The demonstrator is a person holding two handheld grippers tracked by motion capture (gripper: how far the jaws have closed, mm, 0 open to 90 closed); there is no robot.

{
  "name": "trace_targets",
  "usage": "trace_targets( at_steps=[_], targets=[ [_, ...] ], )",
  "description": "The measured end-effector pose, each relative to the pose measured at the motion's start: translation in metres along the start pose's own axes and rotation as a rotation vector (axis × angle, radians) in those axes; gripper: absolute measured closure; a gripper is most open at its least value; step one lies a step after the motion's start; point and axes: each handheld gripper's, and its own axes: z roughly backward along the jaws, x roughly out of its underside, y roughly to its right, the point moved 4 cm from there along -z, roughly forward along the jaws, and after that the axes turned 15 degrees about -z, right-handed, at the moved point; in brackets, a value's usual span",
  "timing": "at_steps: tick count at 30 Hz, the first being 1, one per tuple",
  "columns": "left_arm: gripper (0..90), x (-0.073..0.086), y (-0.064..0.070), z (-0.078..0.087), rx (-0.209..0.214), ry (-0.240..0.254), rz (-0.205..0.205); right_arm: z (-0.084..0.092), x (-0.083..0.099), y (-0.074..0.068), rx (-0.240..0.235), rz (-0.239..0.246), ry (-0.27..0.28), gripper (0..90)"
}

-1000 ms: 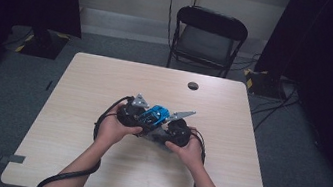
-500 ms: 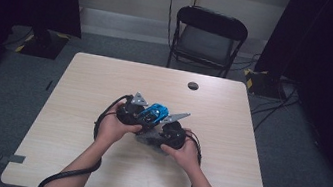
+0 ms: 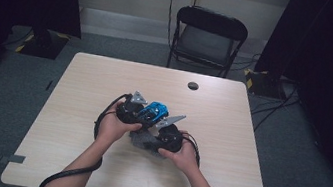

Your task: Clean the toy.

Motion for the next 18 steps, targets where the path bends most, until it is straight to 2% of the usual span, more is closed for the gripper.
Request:
trace_targets(
  at_steps=[6, 8, 13, 18],
  targets=[
    [28.0, 0.002, -0.005, 0.004, -0.014, 0.005, 0.015, 0.003, 0.002, 0.001, 0.002, 0.009, -0.018, 68.6],
    [28.0, 0.003, -0.006, 0.007, -0.014, 0.004, 0.015, 0.006, 0.003, 0.006, 0.020, 0.006, -0.021, 68.5],
    [28.1, 0.007, -0.009, 0.016, -0.017, 0.006, 0.008, 0.021, 0.007, 0.031, 0.089, -0.054, 0.000, 68.6],
    [28.1, 0.010, -0.004, 0.019, -0.002, 0.000, -0.001, 0.032, 0.007, 0.050, 0.154, -0.101, 0.034, 68.6]
  ],
)
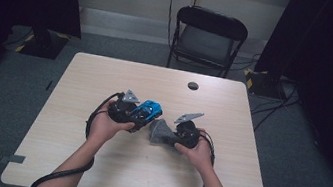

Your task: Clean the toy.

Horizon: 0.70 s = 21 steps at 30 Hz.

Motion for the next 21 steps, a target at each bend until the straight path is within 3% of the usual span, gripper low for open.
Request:
trace_targets(
  at_steps=[10, 14, 21],
  targets=[
    [28.0, 0.005, 0.013, -0.001, 0.036, -0.001, -0.023, 0.008, -0.011, 0.019, 0.061, -0.057, 0.038, 68.6],
    [28.1, 0.004, 0.019, -0.003, 0.047, -0.008, -0.034, 0.007, -0.016, 0.018, 0.070, -0.073, 0.067, 68.6],
    [28.0, 0.005, 0.024, -0.007, 0.059, -0.009, -0.038, 0.002, -0.016, 0.013, 0.055, -0.070, 0.069, 68.6]
  ],
)
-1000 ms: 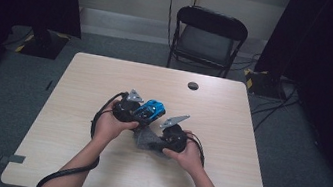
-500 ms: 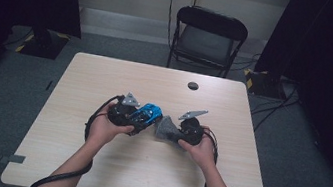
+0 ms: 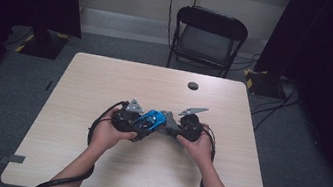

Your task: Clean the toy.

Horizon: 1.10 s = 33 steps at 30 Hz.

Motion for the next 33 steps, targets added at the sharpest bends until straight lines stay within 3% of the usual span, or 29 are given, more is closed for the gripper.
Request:
trace_targets(
  at_steps=[33],
  targets=[
    [28.1, -0.010, -0.005, -0.006, 0.011, 0.017, 0.035, -0.012, 0.005, -0.030, -0.080, 0.069, -0.026, 68.6]
  ],
)
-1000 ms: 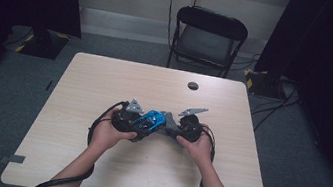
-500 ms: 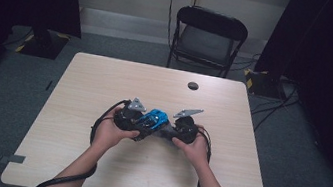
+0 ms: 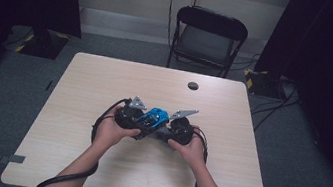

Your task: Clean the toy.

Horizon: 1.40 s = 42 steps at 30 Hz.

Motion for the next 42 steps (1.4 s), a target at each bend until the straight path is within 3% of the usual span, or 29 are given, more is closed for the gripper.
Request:
trace_targets(
  at_steps=[13, 20, 42],
  targets=[
    [28.0, -0.005, -0.003, -0.006, 0.000, 0.007, 0.018, -0.003, 0.003, -0.009, -0.049, 0.007, 0.005, 68.5],
    [28.0, -0.007, -0.004, -0.010, -0.002, -0.002, 0.026, -0.004, 0.005, -0.010, -0.050, -0.001, 0.002, 68.5],
    [28.0, -0.019, -0.008, -0.016, -0.025, 0.004, 0.026, -0.011, 0.011, -0.030, -0.127, 0.051, -0.027, 68.5]
  ],
)
